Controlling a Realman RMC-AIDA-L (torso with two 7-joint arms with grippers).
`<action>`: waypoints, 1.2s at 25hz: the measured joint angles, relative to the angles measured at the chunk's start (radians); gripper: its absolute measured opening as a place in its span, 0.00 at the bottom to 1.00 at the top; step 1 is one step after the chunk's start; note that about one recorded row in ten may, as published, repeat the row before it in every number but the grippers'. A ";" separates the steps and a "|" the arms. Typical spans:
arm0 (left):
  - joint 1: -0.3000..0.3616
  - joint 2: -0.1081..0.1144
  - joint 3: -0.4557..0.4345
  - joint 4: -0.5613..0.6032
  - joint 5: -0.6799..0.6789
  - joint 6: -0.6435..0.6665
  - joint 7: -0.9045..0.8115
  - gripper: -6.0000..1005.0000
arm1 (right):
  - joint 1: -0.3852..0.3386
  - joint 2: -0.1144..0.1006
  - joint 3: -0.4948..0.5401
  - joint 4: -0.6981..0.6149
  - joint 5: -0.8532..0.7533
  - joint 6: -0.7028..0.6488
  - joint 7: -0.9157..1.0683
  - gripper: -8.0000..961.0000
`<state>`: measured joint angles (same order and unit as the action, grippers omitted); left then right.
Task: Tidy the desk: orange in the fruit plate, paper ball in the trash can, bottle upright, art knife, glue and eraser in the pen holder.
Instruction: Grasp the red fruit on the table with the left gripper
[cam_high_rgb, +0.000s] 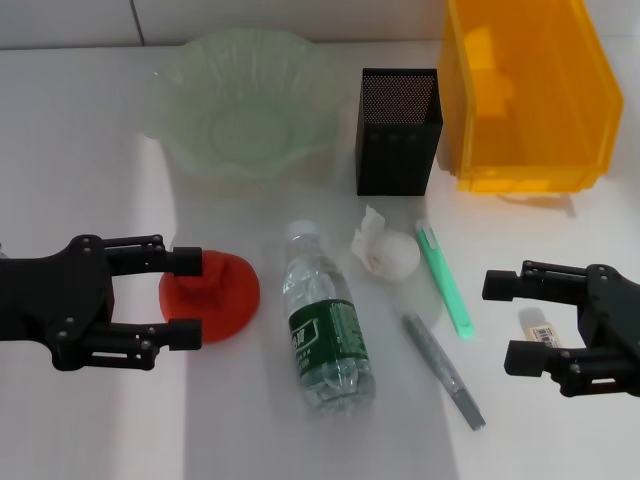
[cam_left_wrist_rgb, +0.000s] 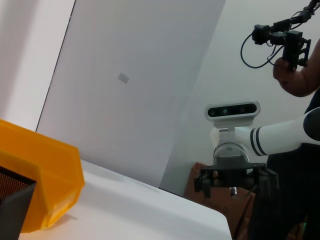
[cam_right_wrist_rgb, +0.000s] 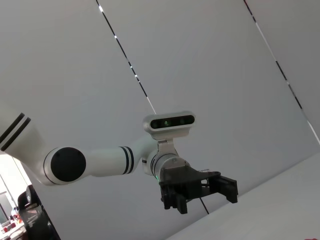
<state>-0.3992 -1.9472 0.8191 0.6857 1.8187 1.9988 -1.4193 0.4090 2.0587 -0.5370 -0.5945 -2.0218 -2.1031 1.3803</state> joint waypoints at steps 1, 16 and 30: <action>-0.004 0.000 0.009 0.000 0.000 0.000 -0.006 0.79 | 0.002 0.002 0.000 0.000 -0.002 0.007 0.001 0.85; -0.017 0.003 0.026 0.006 0.001 -0.004 -0.030 0.79 | 0.000 0.007 0.009 0.007 0.000 0.037 -0.005 0.84; -0.071 -0.024 0.014 0.092 0.174 -0.250 -0.098 0.79 | -0.025 0.006 0.012 0.021 -0.001 0.062 -0.006 0.84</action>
<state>-0.4697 -1.9707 0.8332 0.7774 1.9929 1.7488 -1.5177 0.3843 2.0647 -0.5252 -0.5733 -2.0232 -2.0415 1.3744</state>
